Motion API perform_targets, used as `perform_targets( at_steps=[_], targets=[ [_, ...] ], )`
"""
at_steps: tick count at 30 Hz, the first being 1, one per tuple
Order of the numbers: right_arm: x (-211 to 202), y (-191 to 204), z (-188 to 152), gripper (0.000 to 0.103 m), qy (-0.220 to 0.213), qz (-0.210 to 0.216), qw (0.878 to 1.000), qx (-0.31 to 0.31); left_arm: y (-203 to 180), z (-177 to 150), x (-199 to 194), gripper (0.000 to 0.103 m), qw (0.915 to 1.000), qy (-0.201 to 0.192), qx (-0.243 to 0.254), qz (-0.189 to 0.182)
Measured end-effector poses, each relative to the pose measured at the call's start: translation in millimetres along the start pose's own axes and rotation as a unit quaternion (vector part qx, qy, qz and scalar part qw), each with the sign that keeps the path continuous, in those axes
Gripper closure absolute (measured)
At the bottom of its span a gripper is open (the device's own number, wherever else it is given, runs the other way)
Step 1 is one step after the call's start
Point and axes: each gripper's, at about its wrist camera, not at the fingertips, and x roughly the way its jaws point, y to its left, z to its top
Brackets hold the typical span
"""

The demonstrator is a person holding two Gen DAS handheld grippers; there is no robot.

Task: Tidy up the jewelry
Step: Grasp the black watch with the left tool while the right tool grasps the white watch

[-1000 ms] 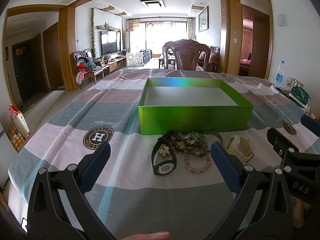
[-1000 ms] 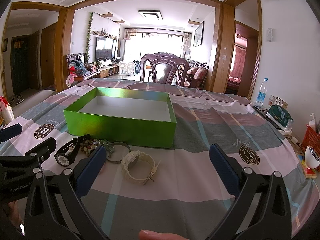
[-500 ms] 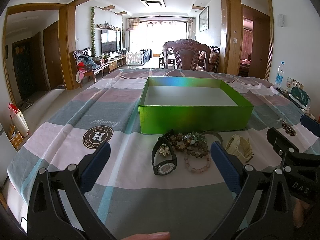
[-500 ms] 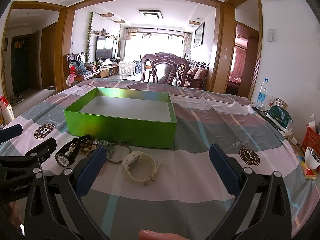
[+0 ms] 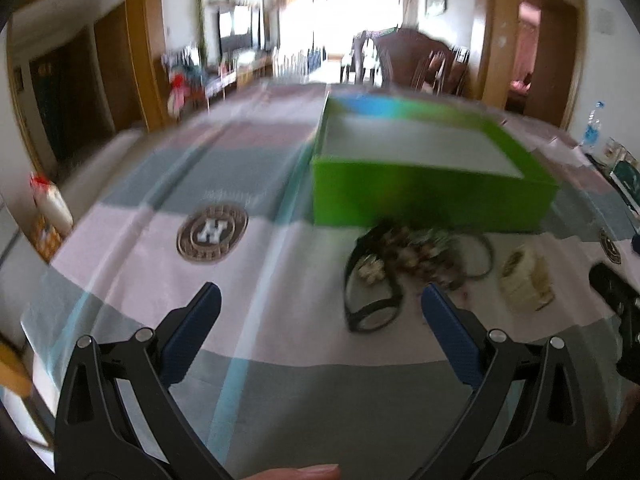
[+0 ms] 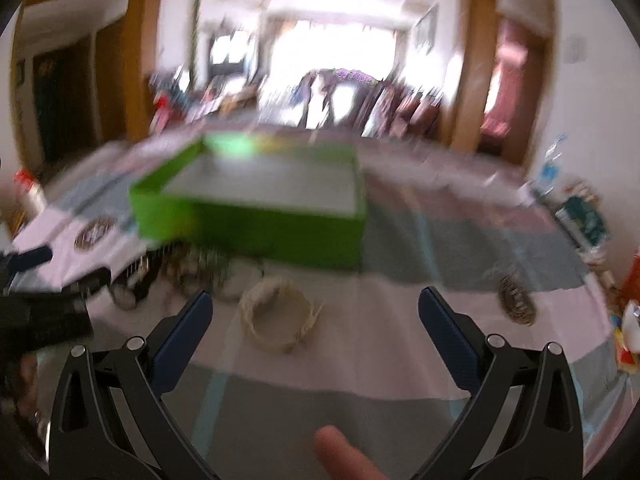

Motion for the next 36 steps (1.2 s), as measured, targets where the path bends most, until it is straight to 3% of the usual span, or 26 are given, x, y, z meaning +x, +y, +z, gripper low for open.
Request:
perform_targets(
  at_steps=[2, 4, 6, 8, 10, 13, 15, 17, 20, 25, 28, 29, 30, 36],
  targets=[
    [20, -15, 5, 0.005, 0.065, 0.040, 0.997, 0.026, 4, 4, 6, 0.004, 0.9998, 0.020, -0.004, -0.002],
    [30, -26, 8, 0.011, 0.094, 0.069, 0.992, 0.047, 3, 6, 6, 0.004, 0.9997, 0.023, 0.000, -0.005],
    [38, -28, 11, 0.017, 0.106, 0.053, 0.992, 0.041, -1, 7, 8, 0.004, 0.9995, 0.029, 0.008, -0.008],
    [50, -25, 13, 0.038, 0.124, 0.030, 0.991, 0.030, -2, 10, 14, 0.004, 0.9991, 0.036, 0.015, -0.014],
    [65, -25, 14, 0.054, 0.159, 0.034, 0.986, 0.026, -2, 13, 22, 0.005, 0.9981, 0.048, 0.020, -0.034],
    [85, -22, 14, 0.061, 0.200, 0.051, 0.978, 0.021, -6, 14, 29, 0.012, 0.9970, 0.061, 0.022, -0.042],
    [90, -15, 12, 0.062, 0.203, 0.051, 0.978, 0.011, -1, 16, 38, 0.017, 0.9967, 0.066, 0.021, -0.042],
    [92, -12, 11, 0.062, 0.202, 0.050, 0.978, 0.007, 0, 16, 44, 0.035, 0.9959, 0.077, 0.016, -0.046],
    [95, -11, 9, 0.063, 0.203, 0.050, 0.978, 0.009, 0, 17, 51, 0.052, 0.9947, 0.087, 0.016, -0.053],
    [100, -10, 6, 0.064, 0.210, 0.043, 0.977, 0.009, -4, 18, 52, 0.052, 0.9941, 0.089, 0.029, -0.055],
    [104, -9, 7, 0.064, 0.210, 0.041, 0.977, 0.007, -4, 17, 52, 0.054, 0.9920, 0.096, 0.027, -0.077],
    [104, -8, 7, 0.064, 0.208, 0.040, 0.977, 0.005, -3, 16, 52, 0.070, 0.9914, 0.095, 0.029, -0.085],
    [105, -7, 7, 0.065, 0.206, 0.038, 0.978, 0.003, -5, 15, 51, 0.078, 0.9904, 0.094, 0.033, -0.096],
    [103, 0, 7, 0.089, 0.195, 0.040, 0.980, -0.017, -11, 13, 48, 0.098, 0.9886, 0.096, 0.042, -0.108]
  ],
)
